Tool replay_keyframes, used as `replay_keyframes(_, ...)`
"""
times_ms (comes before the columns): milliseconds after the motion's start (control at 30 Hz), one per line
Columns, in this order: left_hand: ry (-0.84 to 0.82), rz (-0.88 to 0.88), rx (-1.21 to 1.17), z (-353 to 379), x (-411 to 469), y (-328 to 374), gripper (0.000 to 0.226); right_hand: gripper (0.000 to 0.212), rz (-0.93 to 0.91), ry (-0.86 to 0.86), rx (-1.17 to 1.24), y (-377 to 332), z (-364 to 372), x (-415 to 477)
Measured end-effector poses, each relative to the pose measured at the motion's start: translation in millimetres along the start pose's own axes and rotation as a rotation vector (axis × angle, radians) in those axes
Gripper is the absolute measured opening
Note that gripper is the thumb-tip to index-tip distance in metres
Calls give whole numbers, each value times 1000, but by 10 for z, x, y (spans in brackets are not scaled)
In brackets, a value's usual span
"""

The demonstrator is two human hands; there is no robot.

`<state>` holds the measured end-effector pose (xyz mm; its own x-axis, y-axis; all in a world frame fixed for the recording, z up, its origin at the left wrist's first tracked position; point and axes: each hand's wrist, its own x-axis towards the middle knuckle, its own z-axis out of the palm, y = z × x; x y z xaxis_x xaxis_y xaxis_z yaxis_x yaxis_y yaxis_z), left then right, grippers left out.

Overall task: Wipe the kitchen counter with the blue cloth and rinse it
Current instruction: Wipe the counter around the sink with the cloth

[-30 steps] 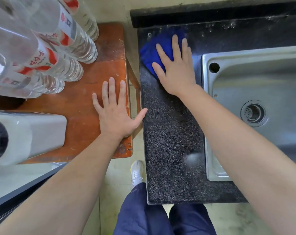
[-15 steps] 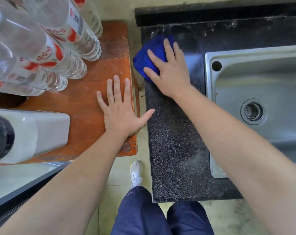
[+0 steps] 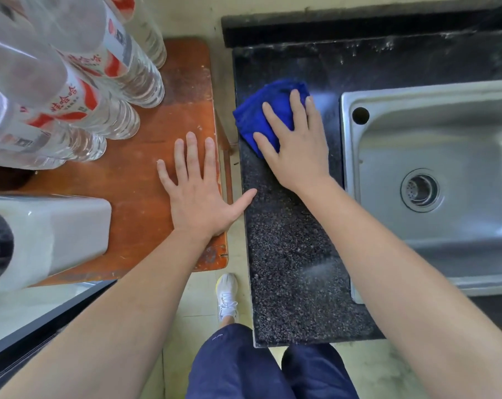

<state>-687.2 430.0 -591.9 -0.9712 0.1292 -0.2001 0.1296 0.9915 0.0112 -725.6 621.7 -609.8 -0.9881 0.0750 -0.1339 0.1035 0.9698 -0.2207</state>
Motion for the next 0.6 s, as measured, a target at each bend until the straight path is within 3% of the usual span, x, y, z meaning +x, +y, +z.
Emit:
replay_keyframes(200, -12, -3, 5, -16, 19, 3, 116, 61, -44, -45, -61, -236, -122, 657)
replay_keyframes(367, -11, -7, 6, -9, 19, 3, 116, 63, 23, -5, -82, -434, -122, 961)
replay_keyframes(467, -11, -5, -5, -20, 11, -1, 116, 64, 2, 79, -44, -163, -120, 847)
replay_keyframes(600, -9, -1, -12, -10, 9, -5, 117, 68, 256, 143, -66, 610, -283, 792)
